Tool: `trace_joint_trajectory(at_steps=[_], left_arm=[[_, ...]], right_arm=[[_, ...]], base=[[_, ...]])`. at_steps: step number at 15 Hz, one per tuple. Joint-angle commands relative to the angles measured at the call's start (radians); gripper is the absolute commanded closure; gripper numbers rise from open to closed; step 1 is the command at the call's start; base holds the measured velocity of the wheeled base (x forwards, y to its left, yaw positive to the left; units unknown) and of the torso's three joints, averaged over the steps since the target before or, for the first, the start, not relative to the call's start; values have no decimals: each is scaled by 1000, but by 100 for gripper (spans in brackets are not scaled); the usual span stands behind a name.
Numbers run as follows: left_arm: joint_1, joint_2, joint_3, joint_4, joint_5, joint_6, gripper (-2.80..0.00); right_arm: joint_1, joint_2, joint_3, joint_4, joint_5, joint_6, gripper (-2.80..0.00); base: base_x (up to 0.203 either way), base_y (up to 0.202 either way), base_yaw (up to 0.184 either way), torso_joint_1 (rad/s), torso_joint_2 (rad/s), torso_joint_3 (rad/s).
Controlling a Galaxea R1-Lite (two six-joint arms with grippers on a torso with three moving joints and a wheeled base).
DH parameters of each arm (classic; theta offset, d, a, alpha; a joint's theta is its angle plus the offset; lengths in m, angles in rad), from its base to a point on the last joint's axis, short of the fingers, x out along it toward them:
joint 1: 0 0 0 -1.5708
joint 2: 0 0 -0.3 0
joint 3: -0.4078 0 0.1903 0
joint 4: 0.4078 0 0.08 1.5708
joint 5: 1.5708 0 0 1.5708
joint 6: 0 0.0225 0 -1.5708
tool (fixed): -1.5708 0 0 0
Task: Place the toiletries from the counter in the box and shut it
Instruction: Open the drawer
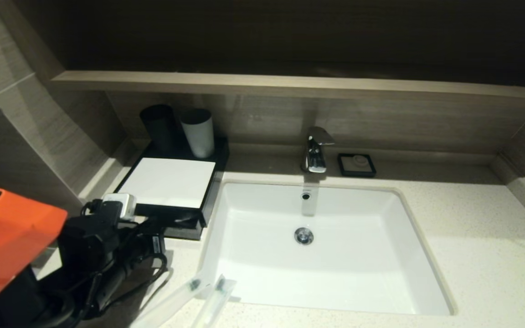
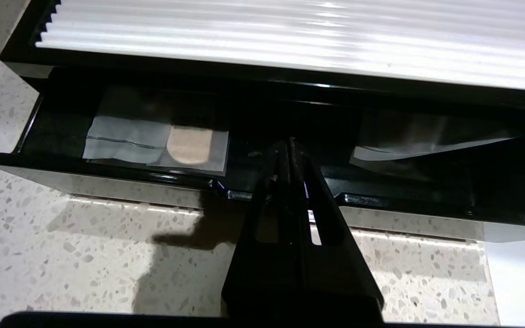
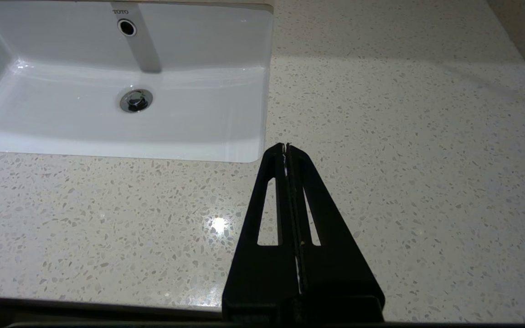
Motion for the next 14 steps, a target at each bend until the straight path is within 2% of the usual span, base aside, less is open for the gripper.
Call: trace_joint_trajectory(at_steps=[1, 14], left_arm=[[0, -19, 15, -1, 0, -1, 0], [-2, -84, 92, -1, 2, -1, 0]], right_arm=[[0, 1, 0, 0, 0, 0, 0], [0, 1, 0, 0, 0, 0, 0]], base=[[0, 0, 0, 0, 0, 0], [0, 0, 0, 0, 0, 0]])
